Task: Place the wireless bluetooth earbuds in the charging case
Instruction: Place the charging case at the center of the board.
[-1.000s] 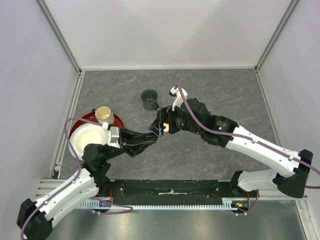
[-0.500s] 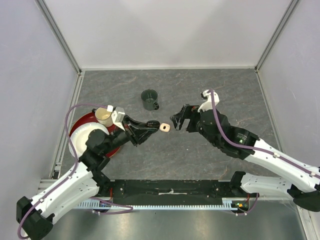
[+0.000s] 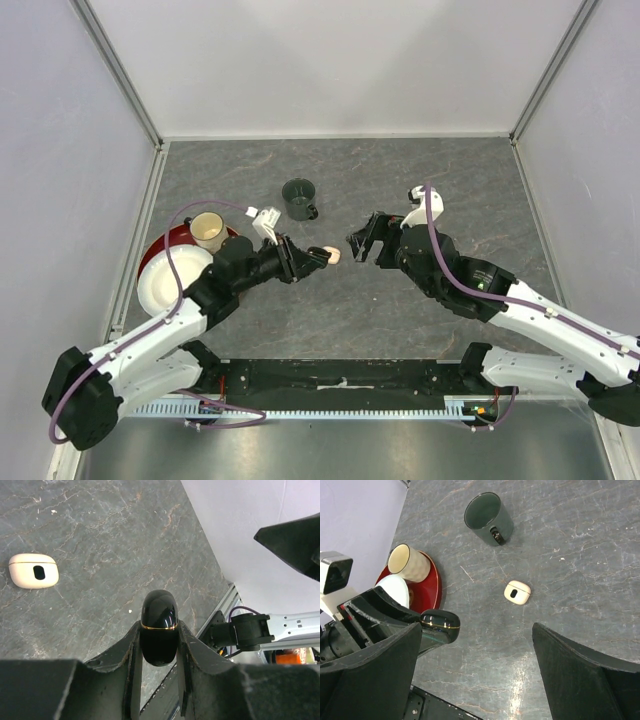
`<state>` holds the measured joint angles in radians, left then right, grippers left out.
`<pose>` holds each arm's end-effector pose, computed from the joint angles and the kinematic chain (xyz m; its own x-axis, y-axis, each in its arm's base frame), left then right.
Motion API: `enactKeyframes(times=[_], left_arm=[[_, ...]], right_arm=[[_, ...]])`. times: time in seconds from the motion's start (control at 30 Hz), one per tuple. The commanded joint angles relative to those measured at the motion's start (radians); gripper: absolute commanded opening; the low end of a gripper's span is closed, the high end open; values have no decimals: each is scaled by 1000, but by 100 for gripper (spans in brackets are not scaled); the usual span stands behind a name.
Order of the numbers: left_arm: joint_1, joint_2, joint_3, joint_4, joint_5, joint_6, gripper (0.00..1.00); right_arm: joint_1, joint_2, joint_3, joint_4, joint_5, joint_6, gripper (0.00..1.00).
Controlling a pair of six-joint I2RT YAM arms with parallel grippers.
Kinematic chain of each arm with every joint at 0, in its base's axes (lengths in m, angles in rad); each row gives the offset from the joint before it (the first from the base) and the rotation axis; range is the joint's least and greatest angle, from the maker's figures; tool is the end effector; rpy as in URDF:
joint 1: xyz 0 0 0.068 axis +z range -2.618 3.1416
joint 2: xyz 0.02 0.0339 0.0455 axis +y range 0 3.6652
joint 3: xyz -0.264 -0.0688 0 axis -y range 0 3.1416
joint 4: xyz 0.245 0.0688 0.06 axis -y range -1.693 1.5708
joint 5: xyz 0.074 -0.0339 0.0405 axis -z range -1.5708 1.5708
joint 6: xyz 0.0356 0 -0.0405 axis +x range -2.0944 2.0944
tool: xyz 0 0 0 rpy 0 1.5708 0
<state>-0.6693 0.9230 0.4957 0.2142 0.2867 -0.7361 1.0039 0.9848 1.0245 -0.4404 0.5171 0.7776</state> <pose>0.1618 -0.1408 0.2542 -0.6680 -0.2927 -0.6842 0.4903 0.5185 -0.7005 0.1293 0.1703 0.3622 -0.4922 0.3624 -0.7914 -0.2014 0.8371 0.5086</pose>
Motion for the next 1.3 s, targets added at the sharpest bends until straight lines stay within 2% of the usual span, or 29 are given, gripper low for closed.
enactKeyframes(times=[0.0, 0.1, 0.23, 0.37, 0.47, 0.67, 0.93, 1.27], left_arm=[[4, 43, 58, -12, 21, -94, 2], [8, 138, 69, 16, 87, -126, 2], [11, 356, 112, 68, 187, -181, 2], [11, 528, 141, 224, 284, -288, 2], [11, 620, 146, 284, 299, -324, 2], [0, 672, 162, 244, 263, -313, 2], [-13, 824, 230, 310, 253, -362, 2], [-52, 882, 230, 329, 183, -388, 2]], right_arm=[[-4, -5, -3, 0, -15, 22, 98], [-4, -15, -15, -4, -12, 23, 98], [-7, -29, -27, -4, -12, 19, 98], [-13, -35, -26, -15, -17, 0, 98], [-13, -46, -21, -27, -17, -15, 98], [-19, -61, -27, -47, -9, -21, 98], [-25, -28, -18, -46, -28, -31, 98], [-30, -8, -15, -47, -54, -46, 98]])
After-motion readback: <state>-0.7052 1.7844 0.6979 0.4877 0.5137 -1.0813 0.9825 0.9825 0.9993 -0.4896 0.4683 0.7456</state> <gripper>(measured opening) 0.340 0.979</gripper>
